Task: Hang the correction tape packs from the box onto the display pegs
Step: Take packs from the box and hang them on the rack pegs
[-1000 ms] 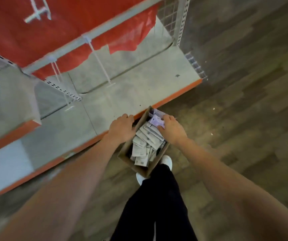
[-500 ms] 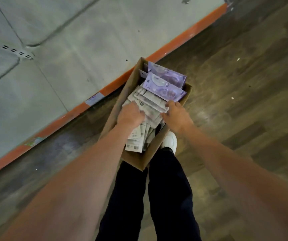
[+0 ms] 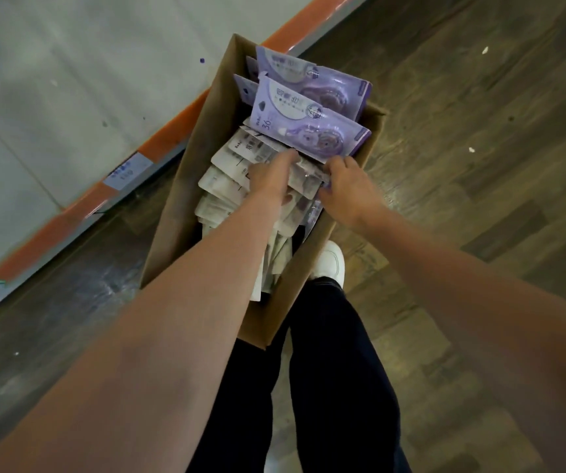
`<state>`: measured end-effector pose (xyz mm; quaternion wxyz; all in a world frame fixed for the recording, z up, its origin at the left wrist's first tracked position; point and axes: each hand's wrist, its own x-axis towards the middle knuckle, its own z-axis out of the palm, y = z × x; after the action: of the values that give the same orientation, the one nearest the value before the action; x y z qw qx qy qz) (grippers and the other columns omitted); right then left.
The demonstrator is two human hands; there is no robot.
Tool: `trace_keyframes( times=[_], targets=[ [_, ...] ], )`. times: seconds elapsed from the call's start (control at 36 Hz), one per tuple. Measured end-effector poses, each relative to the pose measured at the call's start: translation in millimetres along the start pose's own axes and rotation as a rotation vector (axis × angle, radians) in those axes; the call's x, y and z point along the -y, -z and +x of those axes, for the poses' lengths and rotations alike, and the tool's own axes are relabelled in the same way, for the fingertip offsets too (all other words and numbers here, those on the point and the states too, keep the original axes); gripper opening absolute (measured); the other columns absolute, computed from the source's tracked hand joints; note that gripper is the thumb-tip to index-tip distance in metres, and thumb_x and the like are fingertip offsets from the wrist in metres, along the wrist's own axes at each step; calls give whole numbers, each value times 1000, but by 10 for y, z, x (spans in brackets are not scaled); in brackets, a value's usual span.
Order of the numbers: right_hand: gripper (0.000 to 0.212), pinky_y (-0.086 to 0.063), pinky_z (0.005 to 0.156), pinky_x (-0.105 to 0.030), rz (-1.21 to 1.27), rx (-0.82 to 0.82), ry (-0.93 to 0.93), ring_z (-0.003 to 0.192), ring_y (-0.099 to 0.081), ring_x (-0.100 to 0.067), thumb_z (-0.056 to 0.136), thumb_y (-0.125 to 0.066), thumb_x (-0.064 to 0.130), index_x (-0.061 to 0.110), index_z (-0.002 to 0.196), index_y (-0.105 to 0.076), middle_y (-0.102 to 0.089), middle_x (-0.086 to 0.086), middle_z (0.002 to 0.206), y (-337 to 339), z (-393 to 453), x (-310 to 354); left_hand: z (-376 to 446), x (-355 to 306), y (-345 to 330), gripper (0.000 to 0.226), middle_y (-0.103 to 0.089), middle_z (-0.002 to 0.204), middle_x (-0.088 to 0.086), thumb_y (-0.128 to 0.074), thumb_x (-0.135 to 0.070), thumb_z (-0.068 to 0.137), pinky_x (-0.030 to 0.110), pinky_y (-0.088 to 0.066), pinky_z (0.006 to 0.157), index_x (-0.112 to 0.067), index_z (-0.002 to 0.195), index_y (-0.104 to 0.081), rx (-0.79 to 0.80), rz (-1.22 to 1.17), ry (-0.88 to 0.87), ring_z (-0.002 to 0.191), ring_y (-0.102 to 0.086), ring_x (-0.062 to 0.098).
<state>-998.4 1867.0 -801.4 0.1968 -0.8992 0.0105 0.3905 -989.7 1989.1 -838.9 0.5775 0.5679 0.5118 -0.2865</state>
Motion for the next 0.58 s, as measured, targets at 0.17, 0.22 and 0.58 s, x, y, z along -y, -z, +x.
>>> trace_keyframes(
  times=[0.17, 0.22, 0.58],
  targets=[
    [40, -40, 96, -40, -14, 3, -23, 122, -45, -33, 94, -47, 10, 3, 132, -40, -42, -15, 135, 15, -38, 53, 30, 23, -20, 42, -62, 115, 19, -62, 8, 80, 40, -59, 53, -2, 120, -50, -90, -66, -47, 94, -66, 37],
    [43, -39, 96, -38, -6, 3, -45, 124, -44, -32, 94, -47, 10, 4, 135, -39, -41, -15, 137, 30, -97, 107, -36, 25, 63, 40, -62, 115, 16, -59, 9, 82, 46, -60, 58, -3, 119, -48, -132, -10, -42, 96, -66, 36],
    [60, -32, 109, -34, 291, 35, -25, 135, -36, -27, 95, -57, 26, 13, 147, -32, -34, -10, 149, 181, -1012, 803, -1212, -113, 933, 53, -64, 122, 8, -64, 8, 82, 48, -59, 76, -17, 128, -53, 60, 140, -172, 105, -64, 27]
  ],
)
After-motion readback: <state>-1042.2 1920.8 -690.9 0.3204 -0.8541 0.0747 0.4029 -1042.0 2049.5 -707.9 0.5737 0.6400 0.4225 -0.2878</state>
